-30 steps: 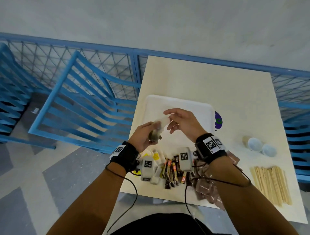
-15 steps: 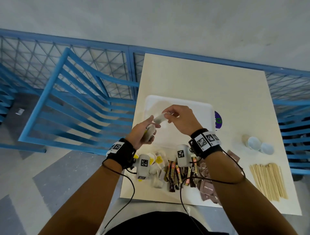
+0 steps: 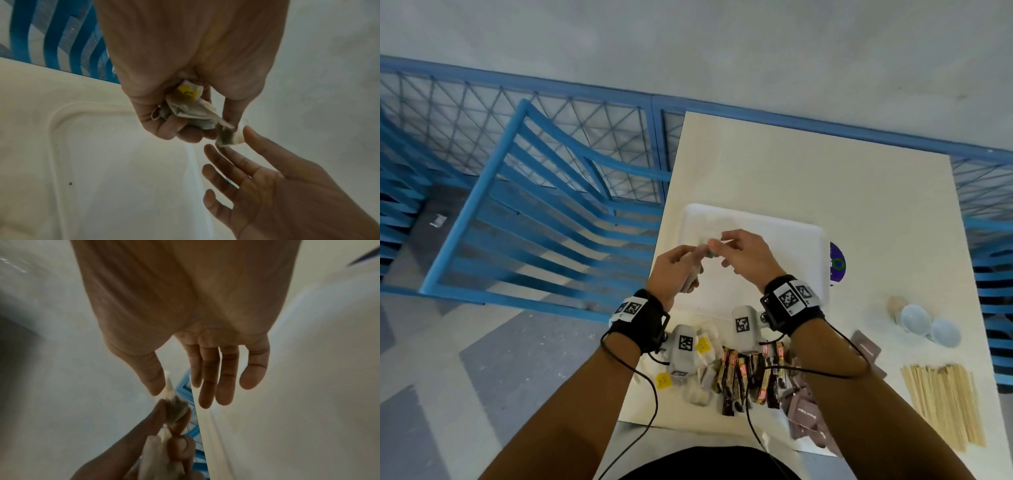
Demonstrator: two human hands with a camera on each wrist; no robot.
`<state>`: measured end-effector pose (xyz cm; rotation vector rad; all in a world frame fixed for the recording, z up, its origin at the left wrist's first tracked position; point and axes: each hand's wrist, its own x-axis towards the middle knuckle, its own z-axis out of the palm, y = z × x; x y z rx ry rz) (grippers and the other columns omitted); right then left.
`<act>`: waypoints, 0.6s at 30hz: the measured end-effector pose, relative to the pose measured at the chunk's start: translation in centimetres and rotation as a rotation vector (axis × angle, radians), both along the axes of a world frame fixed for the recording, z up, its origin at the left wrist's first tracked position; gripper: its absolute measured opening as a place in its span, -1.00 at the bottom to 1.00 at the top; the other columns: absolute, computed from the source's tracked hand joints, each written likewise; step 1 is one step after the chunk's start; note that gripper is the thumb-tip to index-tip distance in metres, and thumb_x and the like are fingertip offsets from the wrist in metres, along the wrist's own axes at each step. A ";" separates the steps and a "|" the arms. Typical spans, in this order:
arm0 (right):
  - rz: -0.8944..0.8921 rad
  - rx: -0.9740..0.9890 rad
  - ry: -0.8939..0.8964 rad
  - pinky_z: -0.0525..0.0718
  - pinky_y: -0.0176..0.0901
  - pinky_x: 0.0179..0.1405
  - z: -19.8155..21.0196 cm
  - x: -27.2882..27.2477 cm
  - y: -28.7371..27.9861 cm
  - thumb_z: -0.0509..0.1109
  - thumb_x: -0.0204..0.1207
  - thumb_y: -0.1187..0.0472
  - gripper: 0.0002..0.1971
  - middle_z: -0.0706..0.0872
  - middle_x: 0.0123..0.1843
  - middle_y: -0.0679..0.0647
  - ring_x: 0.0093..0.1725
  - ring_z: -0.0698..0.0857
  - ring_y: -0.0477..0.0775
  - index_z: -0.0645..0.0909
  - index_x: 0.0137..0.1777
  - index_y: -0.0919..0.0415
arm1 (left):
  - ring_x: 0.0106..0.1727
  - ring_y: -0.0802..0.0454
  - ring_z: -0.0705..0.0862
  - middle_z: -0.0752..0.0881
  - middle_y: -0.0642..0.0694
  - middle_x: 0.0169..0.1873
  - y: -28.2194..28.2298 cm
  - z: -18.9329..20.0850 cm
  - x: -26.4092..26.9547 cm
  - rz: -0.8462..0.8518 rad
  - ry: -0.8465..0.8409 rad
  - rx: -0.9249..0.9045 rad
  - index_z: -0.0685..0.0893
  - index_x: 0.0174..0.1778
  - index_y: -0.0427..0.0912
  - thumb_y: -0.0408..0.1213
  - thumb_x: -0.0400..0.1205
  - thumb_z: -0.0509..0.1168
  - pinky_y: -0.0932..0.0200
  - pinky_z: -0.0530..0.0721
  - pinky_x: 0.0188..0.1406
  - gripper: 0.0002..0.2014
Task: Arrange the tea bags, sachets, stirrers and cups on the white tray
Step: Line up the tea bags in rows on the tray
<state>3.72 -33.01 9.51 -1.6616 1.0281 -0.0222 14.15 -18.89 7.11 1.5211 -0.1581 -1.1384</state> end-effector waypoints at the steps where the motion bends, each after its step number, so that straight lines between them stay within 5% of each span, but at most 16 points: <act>1: 0.010 0.010 -0.006 0.63 -0.26 -0.23 -0.6 0.2 0.2 0.51 0.53 -0.13 -0.66 0.85 -0.06 -0.05 -0.16 0.83 -0.06 0.69 0.16 0.07 | -0.47 -0.06 0.52 0.62 -0.16 -0.34 -0.1 -0.3 0.1 0.008 -0.001 0.025 0.76 -0.06 -0.30 -0.01 0.65 0.47 0.15 0.42 -0.51 -0.65; 5: 0.016 0.006 -0.064 0.57 -0.40 -0.38 -2.4 1.8 0.4 0.47 0.61 0.14 -0.85 0.87 -0.19 0.01 -0.29 0.82 -0.04 0.72 0.00 0.24 | -0.42 -0.05 0.60 0.70 -0.12 -0.31 -0.1 -1.7 1.3 0.029 0.016 0.122 0.75 -0.05 -0.20 0.11 0.62 0.48 0.12 0.50 -0.46 -0.62; 8: -0.001 -0.008 -0.049 0.57 -0.42 -0.41 -3.5 3.7 -0.3 0.49 0.60 0.14 -0.85 0.87 -0.21 0.02 -0.32 0.80 -0.05 0.72 -0.03 0.24 | -0.40 -0.01 0.67 0.75 -0.08 -0.27 0.2 -2.7 2.4 0.015 0.039 0.182 0.76 0.06 -0.15 0.18 0.57 0.50 0.11 0.56 -0.40 -0.56; 13: -0.030 -0.099 0.111 0.71 -0.12 -0.04 -6.5 7.4 -2.6 0.50 0.55 -0.01 -0.81 0.84 -0.10 0.03 -0.11 0.81 0.06 0.76 -0.03 0.11 | -0.40 -0.04 0.67 0.76 -0.08 -0.28 1.7 -4.1 3.9 0.032 0.056 0.218 0.73 0.04 -0.19 0.04 0.62 0.49 0.11 0.57 -0.38 -0.66; 18: -0.037 -0.128 0.200 0.63 -0.15 0.12 -7.7 9.6 -3.8 0.49 0.60 0.08 -0.75 0.77 -0.02 0.10 0.03 0.67 0.09 0.78 0.09 0.27 | -0.46 -0.04 0.64 0.74 -0.08 -0.32 2.8 -5.0 4.8 0.090 0.092 0.252 0.72 0.11 -0.29 -0.09 0.65 0.48 0.16 0.51 -0.47 -0.68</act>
